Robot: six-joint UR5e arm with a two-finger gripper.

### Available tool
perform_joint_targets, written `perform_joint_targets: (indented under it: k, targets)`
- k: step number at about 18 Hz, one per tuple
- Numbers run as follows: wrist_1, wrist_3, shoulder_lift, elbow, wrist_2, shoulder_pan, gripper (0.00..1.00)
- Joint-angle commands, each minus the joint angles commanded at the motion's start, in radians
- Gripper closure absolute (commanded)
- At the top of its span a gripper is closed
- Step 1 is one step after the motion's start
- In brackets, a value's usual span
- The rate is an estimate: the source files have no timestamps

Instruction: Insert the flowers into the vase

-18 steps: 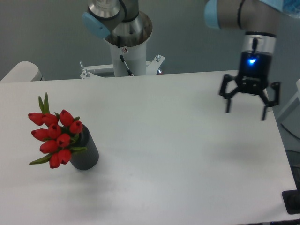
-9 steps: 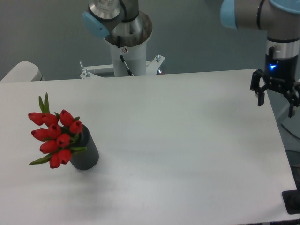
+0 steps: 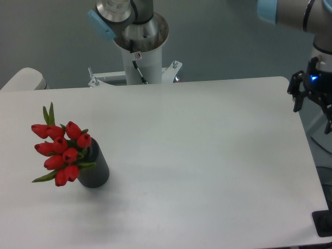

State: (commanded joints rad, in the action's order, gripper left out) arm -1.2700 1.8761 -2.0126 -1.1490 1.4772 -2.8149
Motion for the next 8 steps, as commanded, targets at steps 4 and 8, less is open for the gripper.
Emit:
perform_joint_targets:
  k: [4, 8]
  targets:
    - [0.004, -0.003, 0.0, -0.008, 0.0, 0.018, 0.0]
    - [0.006, -0.008, 0.0, -0.014, 0.0, 0.026, 0.0]
